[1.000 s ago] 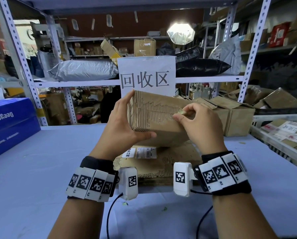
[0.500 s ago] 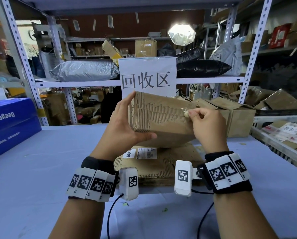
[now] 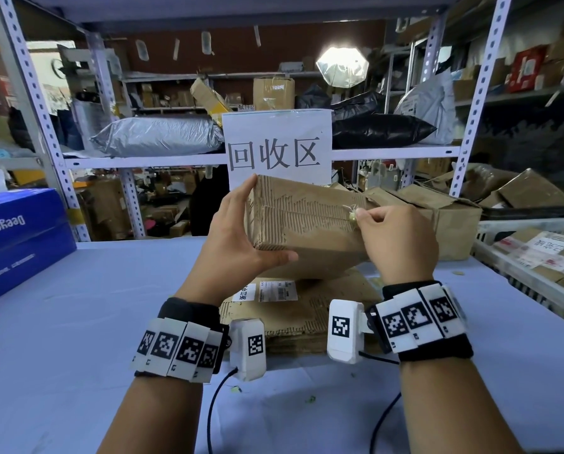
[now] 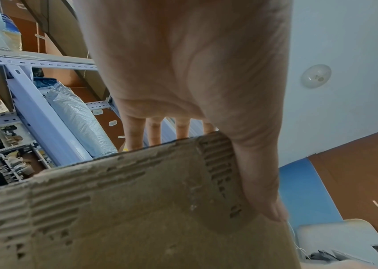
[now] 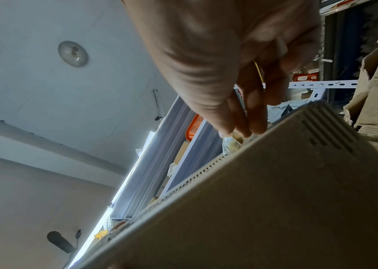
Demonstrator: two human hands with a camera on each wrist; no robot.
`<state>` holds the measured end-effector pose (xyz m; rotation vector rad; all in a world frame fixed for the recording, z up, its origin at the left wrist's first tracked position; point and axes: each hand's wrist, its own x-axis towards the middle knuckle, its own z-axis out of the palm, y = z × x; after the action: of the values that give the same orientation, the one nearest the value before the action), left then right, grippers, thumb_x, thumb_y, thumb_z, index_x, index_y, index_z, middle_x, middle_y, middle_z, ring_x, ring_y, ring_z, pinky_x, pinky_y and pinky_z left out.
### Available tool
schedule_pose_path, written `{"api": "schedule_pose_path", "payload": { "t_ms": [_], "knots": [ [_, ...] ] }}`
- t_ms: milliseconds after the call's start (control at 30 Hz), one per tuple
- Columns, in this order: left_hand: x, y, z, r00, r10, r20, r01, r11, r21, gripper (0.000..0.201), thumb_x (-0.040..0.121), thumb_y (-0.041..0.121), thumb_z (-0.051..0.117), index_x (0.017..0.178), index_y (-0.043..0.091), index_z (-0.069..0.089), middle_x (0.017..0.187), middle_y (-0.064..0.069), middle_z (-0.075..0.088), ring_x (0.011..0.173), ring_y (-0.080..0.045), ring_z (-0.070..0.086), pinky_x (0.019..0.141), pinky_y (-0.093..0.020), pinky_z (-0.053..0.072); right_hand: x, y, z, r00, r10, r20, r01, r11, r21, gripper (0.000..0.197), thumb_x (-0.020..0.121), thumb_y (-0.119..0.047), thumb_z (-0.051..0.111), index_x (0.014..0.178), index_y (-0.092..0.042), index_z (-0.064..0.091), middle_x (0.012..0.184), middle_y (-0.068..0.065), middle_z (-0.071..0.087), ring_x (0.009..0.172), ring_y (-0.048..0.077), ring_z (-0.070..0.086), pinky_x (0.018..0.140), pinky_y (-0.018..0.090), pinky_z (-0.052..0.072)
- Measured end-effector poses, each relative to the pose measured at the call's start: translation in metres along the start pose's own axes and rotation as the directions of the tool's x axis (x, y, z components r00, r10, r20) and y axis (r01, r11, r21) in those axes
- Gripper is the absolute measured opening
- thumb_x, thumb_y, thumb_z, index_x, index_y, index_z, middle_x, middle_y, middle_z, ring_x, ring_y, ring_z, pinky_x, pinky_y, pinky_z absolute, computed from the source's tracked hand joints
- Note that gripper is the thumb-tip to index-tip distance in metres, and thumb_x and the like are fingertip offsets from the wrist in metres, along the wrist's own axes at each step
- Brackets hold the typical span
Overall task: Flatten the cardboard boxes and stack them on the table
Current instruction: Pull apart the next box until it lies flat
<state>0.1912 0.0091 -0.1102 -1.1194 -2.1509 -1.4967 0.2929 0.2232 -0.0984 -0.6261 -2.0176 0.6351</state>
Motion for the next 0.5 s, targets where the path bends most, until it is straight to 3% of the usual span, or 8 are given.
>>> {"api": "schedule_pose_path", "payload": {
  "t_ms": [100,233,333,400,500],
  "knots": [
    [0.001,-0.001,0.0,1.0,-0.002,-0.001,0.002,1.0,-0.006,0.125,0.052,0.058,0.09,0.155,0.048,0.021,0.155,0.023,0.031,0.146,-0.007,0.03,0.121,-0.049,0.033,0.002,-0.002,0.001,1.0,0.006,0.001,-0.006,1.0,-0.015,0.038,0.095,-0.046,0.059,0.077,-0.016,0.075,0.066,-0.003,0.067,0.057,0.013,0.055,0.053,0.026,0.037],
    [0.0,-0.005,-0.003,1.0,-0.009,0.001,0.009,0.999,-0.031,0.126,0.052,0.058,0.09,0.156,0.046,0.02,0.156,0.021,0.03,0.148,-0.007,0.028,0.122,-0.049,0.031,0.006,0.001,0.002,0.998,-0.059,-0.031,0.061,0.997,0.047,0.026,0.094,-0.035,0.066,0.113,-0.02,0.059,0.098,-0.006,0.064,0.086,0.016,0.057,0.072,0.029,0.04],
    [-0.001,-0.006,-0.005,1.0,-0.012,0.012,0.013,0.999,-0.045,0.126,0.052,0.058,0.09,0.156,0.047,0.02,0.157,0.021,0.03,0.149,-0.005,0.027,0.123,-0.049,0.03,0.003,0.001,0.005,0.979,-0.192,-0.073,0.198,0.978,0.071,0.018,0.096,-0.013,0.061,0.105,-0.026,0.07,0.097,-0.013,0.068,0.087,0.013,0.062,0.065,0.024,0.042],
    [-0.002,-0.005,-0.007,1.0,-0.017,0.024,0.018,0.999,-0.04,0.125,0.053,0.057,0.091,0.156,0.048,0.019,0.158,0.021,0.03,0.149,-0.003,0.026,0.123,-0.048,0.03,0.001,0.001,0.008,0.981,-0.187,-0.045,0.19,0.98,0.052,0.028,0.097,-0.01,0.055,0.098,-0.029,0.076,0.092,-0.014,0.072,0.081,0.011,0.061,0.059,0.021,0.037],
    [-0.001,-0.008,-0.012,0.999,-0.019,0.05,0.021,0.999,-0.045,0.124,0.059,0.042,0.096,0.156,0.048,0.019,0.158,0.02,0.032,0.147,0.001,0.027,0.122,-0.041,0.031,0.006,0.002,0.008,0.986,-0.157,0.056,0.154,0.987,0.053,0.032,0.096,-0.011,0.048,0.1,-0.029,0.074,0.101,-0.01,0.072,0.085,0.012,0.061,0.064,0.025,0.039]
  ]
}}
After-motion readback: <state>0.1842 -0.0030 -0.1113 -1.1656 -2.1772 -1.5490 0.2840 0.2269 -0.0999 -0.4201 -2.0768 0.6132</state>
